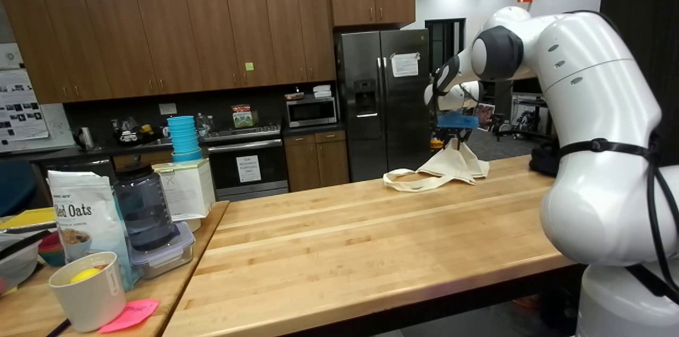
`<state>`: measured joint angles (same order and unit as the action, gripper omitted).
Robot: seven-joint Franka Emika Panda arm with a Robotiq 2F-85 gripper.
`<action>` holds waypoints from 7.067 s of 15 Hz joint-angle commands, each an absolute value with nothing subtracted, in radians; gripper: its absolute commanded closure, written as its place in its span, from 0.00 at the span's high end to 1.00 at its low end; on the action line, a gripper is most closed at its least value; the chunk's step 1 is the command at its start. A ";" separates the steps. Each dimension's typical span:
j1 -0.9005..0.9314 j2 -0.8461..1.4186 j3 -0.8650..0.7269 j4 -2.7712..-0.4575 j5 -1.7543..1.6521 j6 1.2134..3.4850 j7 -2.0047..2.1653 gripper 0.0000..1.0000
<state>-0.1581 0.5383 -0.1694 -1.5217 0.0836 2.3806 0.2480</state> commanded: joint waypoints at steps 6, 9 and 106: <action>-0.159 0.371 -0.203 -1.598 0.031 2.426 0.239 0.00; -0.164 0.334 -0.199 -1.624 0.040 2.421 0.228 0.00; 0.069 -0.104 -0.028 -2.296 -0.944 2.729 0.805 0.01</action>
